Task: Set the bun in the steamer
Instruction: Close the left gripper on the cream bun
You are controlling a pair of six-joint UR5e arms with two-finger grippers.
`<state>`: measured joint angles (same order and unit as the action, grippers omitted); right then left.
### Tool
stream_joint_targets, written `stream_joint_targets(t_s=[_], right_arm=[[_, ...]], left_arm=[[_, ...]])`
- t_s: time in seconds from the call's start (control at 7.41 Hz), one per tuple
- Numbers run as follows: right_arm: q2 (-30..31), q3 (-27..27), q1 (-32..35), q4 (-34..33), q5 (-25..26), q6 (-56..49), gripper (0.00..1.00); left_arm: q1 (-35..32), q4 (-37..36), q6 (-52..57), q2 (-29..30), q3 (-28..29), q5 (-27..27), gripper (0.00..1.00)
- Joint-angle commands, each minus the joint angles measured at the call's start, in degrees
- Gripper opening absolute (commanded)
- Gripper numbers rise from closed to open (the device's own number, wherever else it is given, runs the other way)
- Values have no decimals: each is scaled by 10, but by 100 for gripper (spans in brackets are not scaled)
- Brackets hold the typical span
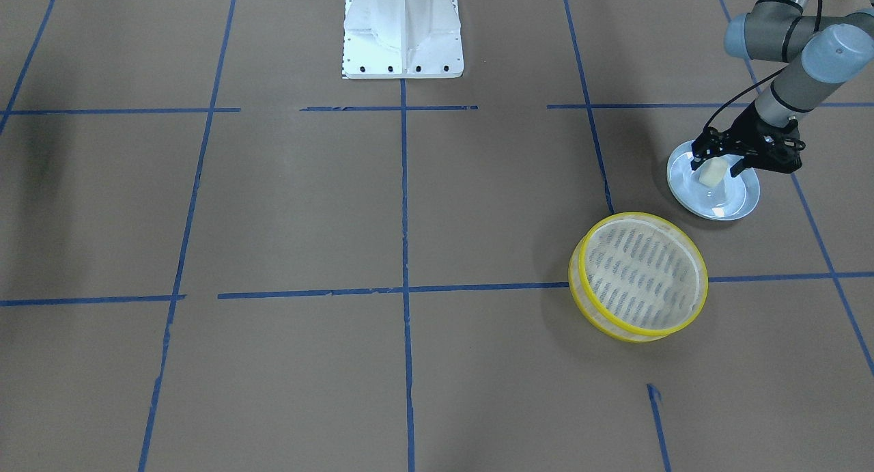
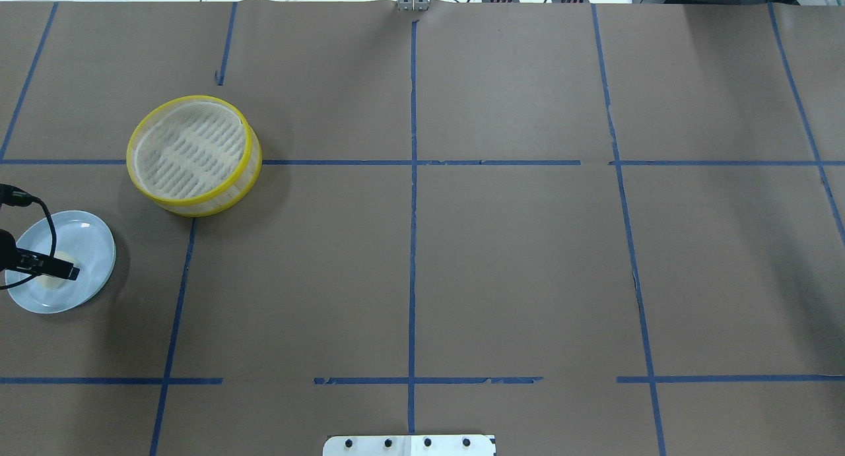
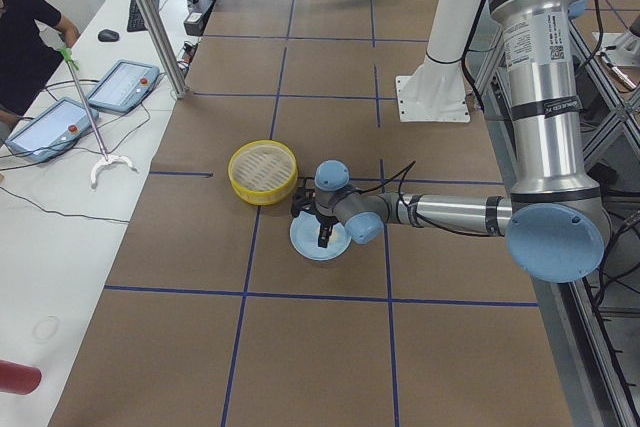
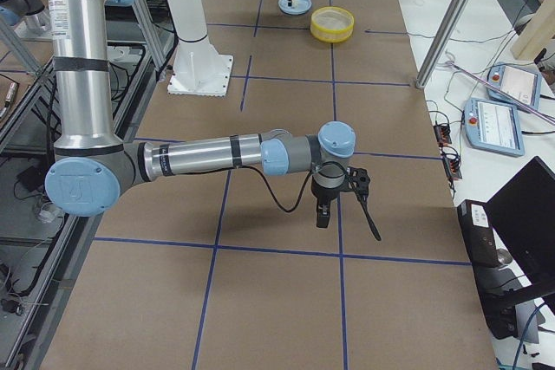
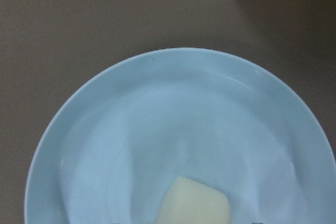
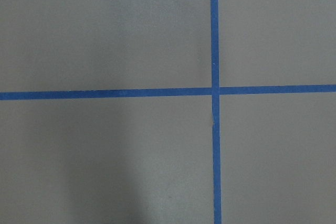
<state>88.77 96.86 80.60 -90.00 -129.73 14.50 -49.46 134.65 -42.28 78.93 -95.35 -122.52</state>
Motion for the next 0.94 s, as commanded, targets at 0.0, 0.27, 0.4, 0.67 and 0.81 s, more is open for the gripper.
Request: stream_joint_targets(t_s=[0.0,0.27,0.4,0.67,0.81], right_arm=[[0,0,0,0,0,0,100],[0,0,0,0,0,0,100],[0,0,0,0,0,0,100],[0,0,0,0,0,0,100],[0,0,0,0,0,0,100]], left_arm=[[1,0,0,0,-2,0,75],[0,-1,0,-1,-1,0,68],[0,-1,0,-2,-1,0,67],[0,-1,0,-2,-2,0,56],[0,-1,0,-2,-2,0,51]])
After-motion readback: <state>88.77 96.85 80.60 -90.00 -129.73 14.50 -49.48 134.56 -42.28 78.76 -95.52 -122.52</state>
